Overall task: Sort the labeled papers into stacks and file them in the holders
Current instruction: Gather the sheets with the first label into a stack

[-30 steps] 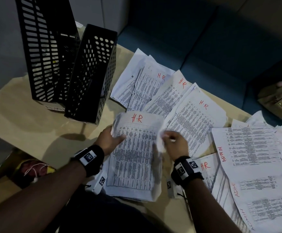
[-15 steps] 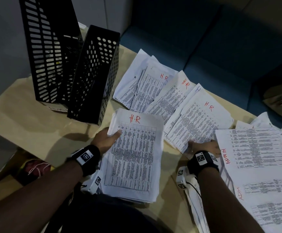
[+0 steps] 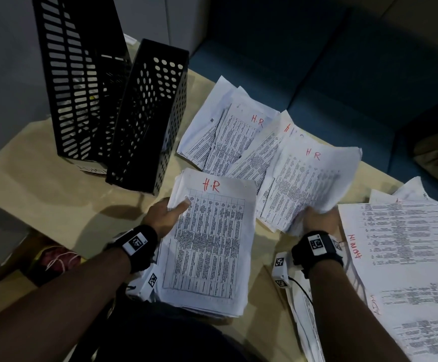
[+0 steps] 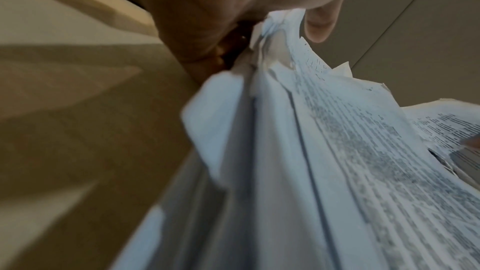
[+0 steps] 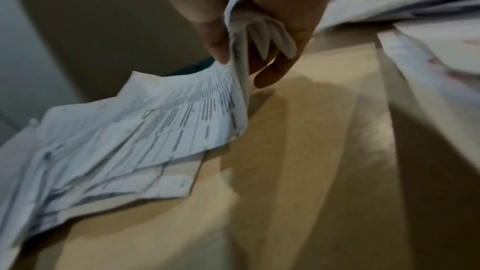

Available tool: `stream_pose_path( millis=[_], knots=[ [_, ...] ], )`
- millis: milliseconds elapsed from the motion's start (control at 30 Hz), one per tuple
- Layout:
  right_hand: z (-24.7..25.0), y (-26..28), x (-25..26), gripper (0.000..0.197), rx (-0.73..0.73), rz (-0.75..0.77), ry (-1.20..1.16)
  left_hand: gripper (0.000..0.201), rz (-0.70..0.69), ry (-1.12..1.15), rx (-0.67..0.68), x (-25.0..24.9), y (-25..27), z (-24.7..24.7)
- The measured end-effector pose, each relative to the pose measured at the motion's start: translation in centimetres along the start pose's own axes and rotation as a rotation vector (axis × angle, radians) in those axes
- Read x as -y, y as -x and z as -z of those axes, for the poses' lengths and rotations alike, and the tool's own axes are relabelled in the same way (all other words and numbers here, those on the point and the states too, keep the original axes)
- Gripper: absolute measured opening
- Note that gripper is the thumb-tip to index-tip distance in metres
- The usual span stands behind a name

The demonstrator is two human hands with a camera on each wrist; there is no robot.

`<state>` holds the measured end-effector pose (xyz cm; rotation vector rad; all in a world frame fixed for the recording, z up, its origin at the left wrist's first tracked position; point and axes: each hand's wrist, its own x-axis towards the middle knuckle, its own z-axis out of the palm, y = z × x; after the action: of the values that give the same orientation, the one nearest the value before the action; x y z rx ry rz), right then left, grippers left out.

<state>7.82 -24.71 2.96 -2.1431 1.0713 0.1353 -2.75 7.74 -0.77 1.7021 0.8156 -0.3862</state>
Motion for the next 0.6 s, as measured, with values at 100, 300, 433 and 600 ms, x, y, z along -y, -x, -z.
stream_pose_path(
  millis=[100,300,433,600],
  knots=[
    [1.2,0.8,1.0,0.028,-0.050,0.211,-0.052,0.043,-0.066,-0.130,0.021,0.3,-0.3,0.0],
    [4.9,1.9,3.2,0.022,-0.060,0.535,-0.376,0.039,-0.092,-0.183,0.012,0.2,-0.4,-0.1],
    [3.2,4.4,0.0,0.026,0.212,0.467,-0.257,0.041,-0.075,-0.184,0.000,0.2,-0.3,-0.2],
    [-1.1,9.5,-4.2,0.040,0.560,0.458,0.116,0.092,0.045,-0.018,0.063,-0.4,0.3,-0.2]
  ],
)
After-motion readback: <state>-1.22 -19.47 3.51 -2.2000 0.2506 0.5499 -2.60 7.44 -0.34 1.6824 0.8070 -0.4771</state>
